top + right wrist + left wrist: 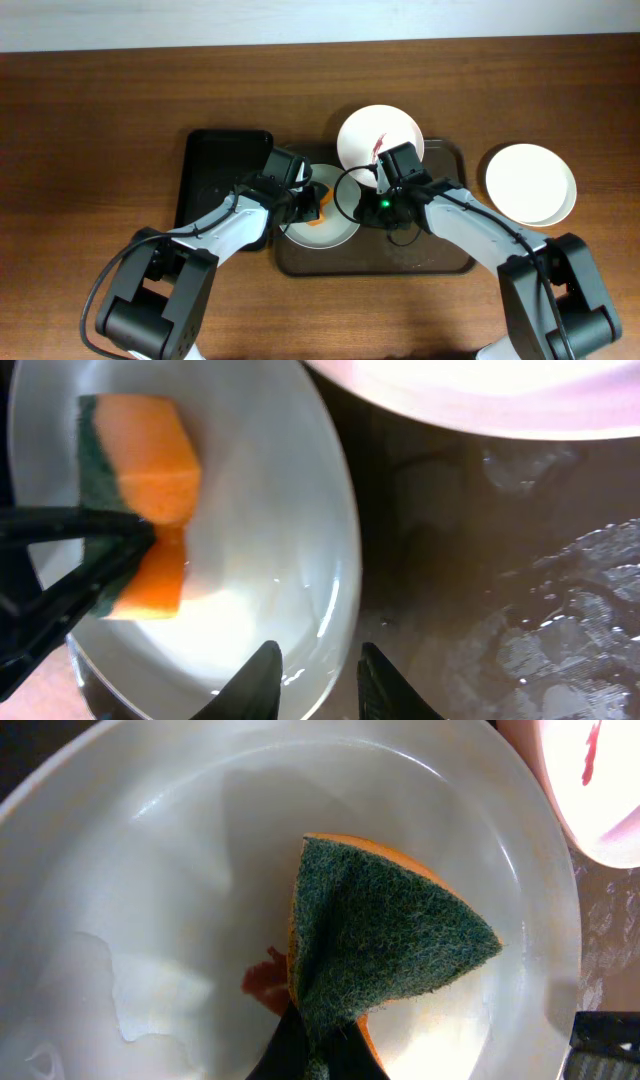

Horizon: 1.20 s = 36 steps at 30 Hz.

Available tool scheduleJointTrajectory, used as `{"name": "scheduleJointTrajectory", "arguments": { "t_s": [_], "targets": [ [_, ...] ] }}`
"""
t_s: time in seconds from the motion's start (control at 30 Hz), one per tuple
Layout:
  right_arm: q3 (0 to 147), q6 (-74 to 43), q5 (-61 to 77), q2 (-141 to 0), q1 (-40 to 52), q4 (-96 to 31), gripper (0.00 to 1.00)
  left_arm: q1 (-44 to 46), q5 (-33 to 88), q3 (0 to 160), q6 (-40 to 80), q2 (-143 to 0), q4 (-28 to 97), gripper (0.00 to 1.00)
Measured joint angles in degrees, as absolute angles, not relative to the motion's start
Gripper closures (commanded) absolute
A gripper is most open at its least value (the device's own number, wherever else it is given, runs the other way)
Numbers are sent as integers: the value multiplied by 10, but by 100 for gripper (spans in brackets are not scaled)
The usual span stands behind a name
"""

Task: Clean dirty plates on tray and stack at the side
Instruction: 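Scrub the white plate's stain with the sponge while the right gripper holds it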

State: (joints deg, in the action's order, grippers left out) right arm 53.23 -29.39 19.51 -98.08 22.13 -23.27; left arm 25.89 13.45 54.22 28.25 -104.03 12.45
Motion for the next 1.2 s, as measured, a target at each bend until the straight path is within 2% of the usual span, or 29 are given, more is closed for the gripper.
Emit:
{"name": "scheduleJointTrajectory", "arguments": {
  "t_s": [0.07,0.17,0.2,0.63,0.9,1.2],
  "targets": [
    [532,-298,191,-992,221,-232,76,259,135,542,283,-1040,125,100],
    [532,-302,191,-1015,221,-230,94,259,135,542,283,-1040,125,100],
    [533,-300,192,-1018,222,-227,96,259,134,542,283,-1040,126,100],
    [541,-316,191,-1020,223,-249,96,235,101,542,282,-1036,131,100],
    [541,-313,190,-1020,223,-255,96,215,177,542,248,-990,129,100],
    [541,-310,190,-1020,223,-257,96,215,161,542,242,-957,148,100]
  ]
}}
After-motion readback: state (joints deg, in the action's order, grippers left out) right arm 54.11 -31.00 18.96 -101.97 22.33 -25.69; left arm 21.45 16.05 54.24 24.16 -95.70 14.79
